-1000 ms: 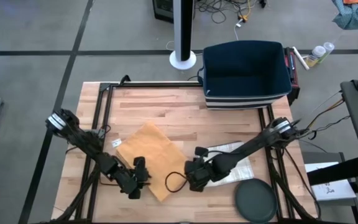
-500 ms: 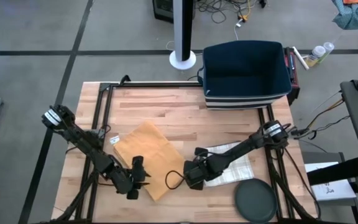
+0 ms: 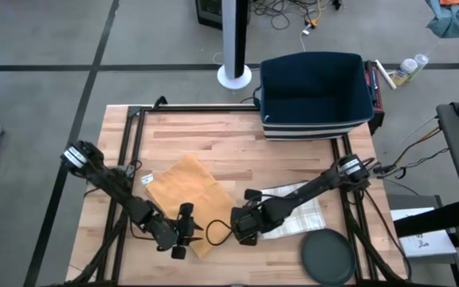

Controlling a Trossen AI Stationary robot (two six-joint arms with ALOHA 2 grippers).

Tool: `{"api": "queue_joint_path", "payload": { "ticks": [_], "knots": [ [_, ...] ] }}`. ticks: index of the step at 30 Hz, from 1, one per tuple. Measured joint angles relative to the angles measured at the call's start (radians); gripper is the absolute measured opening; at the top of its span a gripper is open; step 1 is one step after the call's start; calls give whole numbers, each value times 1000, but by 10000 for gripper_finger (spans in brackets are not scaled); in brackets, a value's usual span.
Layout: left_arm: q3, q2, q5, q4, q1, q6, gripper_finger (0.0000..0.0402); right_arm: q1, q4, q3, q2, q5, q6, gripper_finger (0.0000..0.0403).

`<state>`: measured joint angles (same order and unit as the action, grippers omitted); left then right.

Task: Fold kitchen towel into neat rectangle
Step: Fold the orange towel

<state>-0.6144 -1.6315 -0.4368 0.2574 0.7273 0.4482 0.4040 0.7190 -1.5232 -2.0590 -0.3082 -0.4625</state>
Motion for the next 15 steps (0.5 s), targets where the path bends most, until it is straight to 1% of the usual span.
{"api": "queue_joint_path", "payload": {
  "ticks": [4,6,8,11,13,15],
  "knots": [
    [-4,-4,5,-4,5,9,125,-4,28,3,-61,20,29,1],
    [-14,27,5,-33,13,-1,123,-5,53,-1,-73,28,55,1],
    [-45,74,4,-74,17,-14,121,-5,119,-5,-75,18,59,1],
    [-81,154,-10,-211,25,-36,119,-5,220,-29,-59,20,47,0],
    [-101,192,-40,-260,28,-42,118,-3,247,-61,-33,5,48,0],
    [-98,235,-86,-292,29,-46,116,-3,237,-92,7,-3,54,0]
  ]
}}
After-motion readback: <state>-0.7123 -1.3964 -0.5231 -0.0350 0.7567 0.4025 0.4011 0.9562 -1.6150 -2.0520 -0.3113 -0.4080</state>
